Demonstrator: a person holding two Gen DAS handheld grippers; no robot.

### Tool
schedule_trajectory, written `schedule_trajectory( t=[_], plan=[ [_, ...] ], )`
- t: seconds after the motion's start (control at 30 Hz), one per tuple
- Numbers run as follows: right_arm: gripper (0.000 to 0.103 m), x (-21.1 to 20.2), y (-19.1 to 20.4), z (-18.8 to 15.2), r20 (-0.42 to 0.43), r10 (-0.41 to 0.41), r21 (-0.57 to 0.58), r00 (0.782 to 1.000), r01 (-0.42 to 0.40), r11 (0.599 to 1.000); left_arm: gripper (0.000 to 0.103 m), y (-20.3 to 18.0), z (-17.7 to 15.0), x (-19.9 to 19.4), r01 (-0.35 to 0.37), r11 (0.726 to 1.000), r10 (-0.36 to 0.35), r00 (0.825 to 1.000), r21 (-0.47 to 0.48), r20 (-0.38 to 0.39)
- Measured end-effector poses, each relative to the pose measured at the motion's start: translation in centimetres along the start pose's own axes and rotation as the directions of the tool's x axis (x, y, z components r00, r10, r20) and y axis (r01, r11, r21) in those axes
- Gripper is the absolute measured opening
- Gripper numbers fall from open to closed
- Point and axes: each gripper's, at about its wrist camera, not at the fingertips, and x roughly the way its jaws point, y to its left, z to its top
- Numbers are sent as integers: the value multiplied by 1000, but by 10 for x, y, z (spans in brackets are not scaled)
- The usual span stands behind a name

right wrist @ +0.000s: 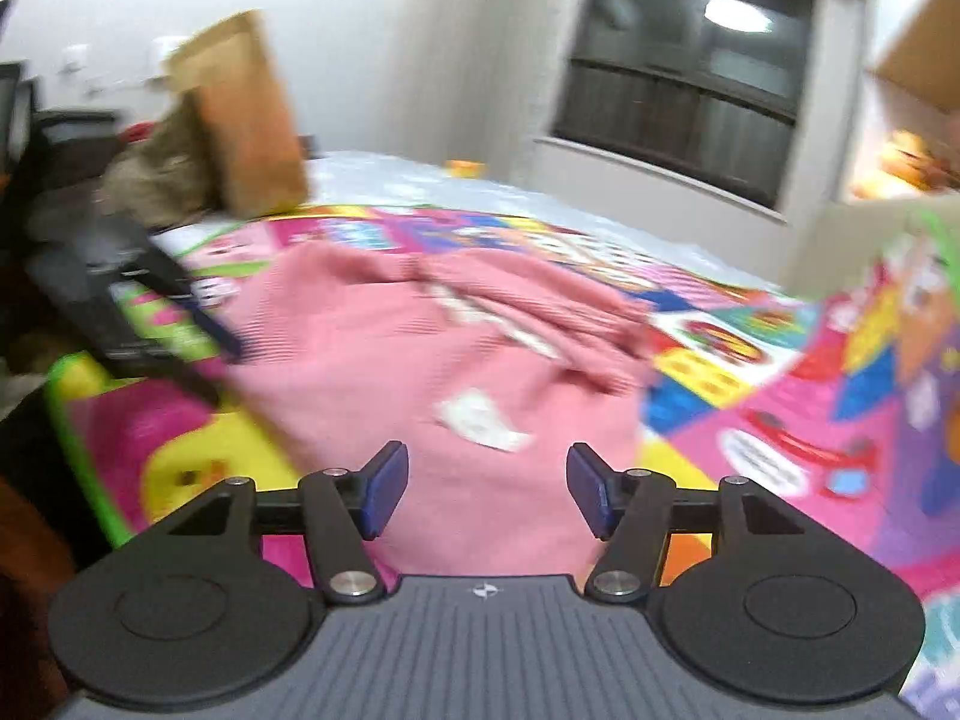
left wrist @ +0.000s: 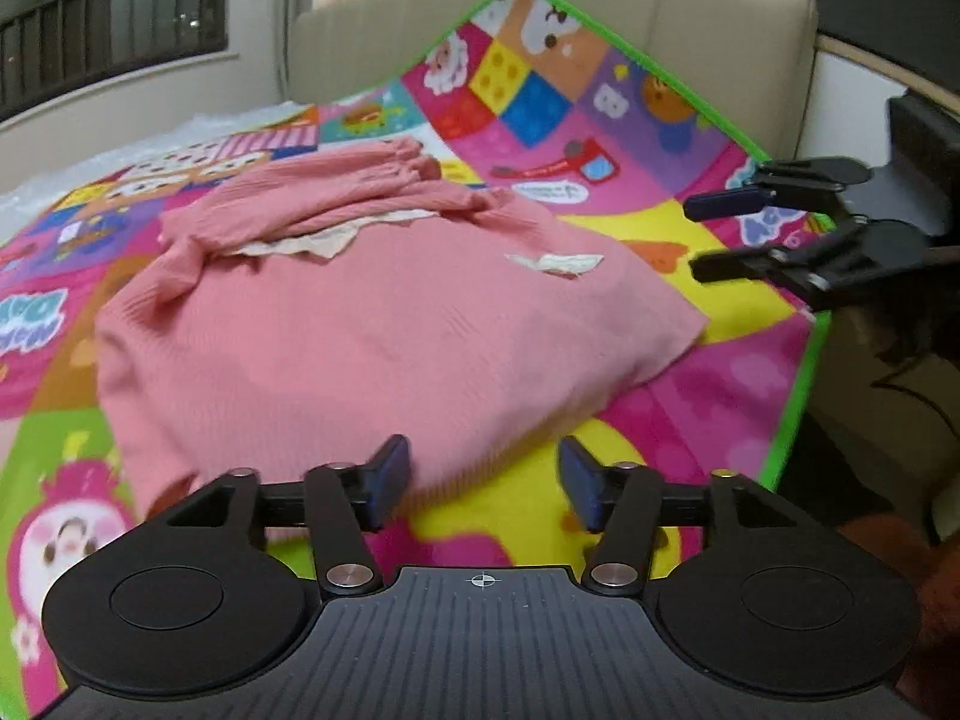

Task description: Fold clothes

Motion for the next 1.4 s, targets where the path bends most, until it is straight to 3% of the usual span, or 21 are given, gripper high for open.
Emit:
schedule_trajectory(
  t=[0.07, 0.13, 0.2, 0.23, 0.33, 0.43, 0.5, 0.57, 0.63, 0.7, 0.77, 0.8, 0.9, 0.97, 1.13, 1.2, 1.23, 1.27, 1.33, 1.4],
  plan=[
    [63, 1, -9, -3, -6, -42, 49, 999, 42, 998, 84, 10, 1, -16, -39, 999, 41, 998, -35, 57],
    [64, 6, -19, -8, -24, -58, 123, 998, 61, 990, 90, 25, 3, -31, -98, 990, 109, 988, -100, 112],
    [65, 16, -29, -16, -45, -63, 218, 997, 71, 973, 91, 46, 4, -37, -190, 961, 217, 968, -198, 123],
    [66, 22, -34, -21, -56, -65, 273, 996, 78, 959, 91, 62, 2, -35, -239, 932, 277, 955, -273, 108],
    [66, 38, -44, -35, -84, -76, 408, 994, 104, 907, 86, 98, -10, -23, -273, 852, 326, 944, -447, 44],
    [66, 44, -46, -49, -87, -95, 471, 992, 125, 873, 84, 95, -17, -17, -255, 870, 307, 950, -421, 59],
    [66, 44, -44, -53, -74, -106, 491, 992, 129, 862, 77, 93, -22, -13, -243, 882, 294, 953, -404, 69],
    [66, 42, -42, -57, -63, -119, 502, 991, 134, 854, 50, 92, -25, -10, -240, 888, 290, 954, -392, 72],
    [66, 42, -38, -57, -62, -131, 481, 989, 145, 864, 42, 94, -25, -15, -255, 880, 308, 949, -401, 72],
    [66, 42, -33, -56, -66, -141, 450, 988, 156, 879, 42, 101, -28, -25, -313, 851, 374, 925, -422, 70],
    [66, 40, -29, -51, -69, -155, 415, 986, 170, 894, 42, 107, -32, -36, -406, 812, 467, 883, -419, 50],
    [66, 39, -27, -49, -70, -162, 397, 984, 176, 901, 42, 109, -34, -41, -423, 803, 482, 875, -419, 41],
    [66, 32, 2, -28, -13, -147, 214, 989, 146, 966, 50, 111, -40, -50, -409, 811, 463, 886, -419, 32],
    [66, 33, 28, -11, 23, -53, 76, 998, 52, 996, 56, 105, -40, -50, -395, 825, 447, 894, -405, 39],
    [66, 65, 95, 15, 21, 192, -132, 981, -188, 973, 67, 86, -33, -48, -355, 865, 403, 912, -354, 71],
    [66, 85, 111, 16, -11, 209, -184, 978, -207, 961, 76, 75, -30, -50, -351, 885, 393, 915, -305, 88],
    [61, 95, 119, 17, -27, 216, -209, 976, -217, 954, 80, 70, -29, -52, -349, 894, 388, 917, -282, 95],
    [35, 104, 128, 17, -43, 223, -234, 974, -227, 945, 84, 65, -28, -54, -344, 904, 379, 920, -255, 102],
    [5, 111, 120, 25, -43, 224, -173, 974, -228, 958, 91, 56, -29, -57, -328, 923, 354, 928, -204, 111],
    [3, 103, 99, 40, 26, 204, -64, 979, -202, 977, 94, 46, -29, -53, -327, 934, 343, 932, -141, 114]
  ],
)
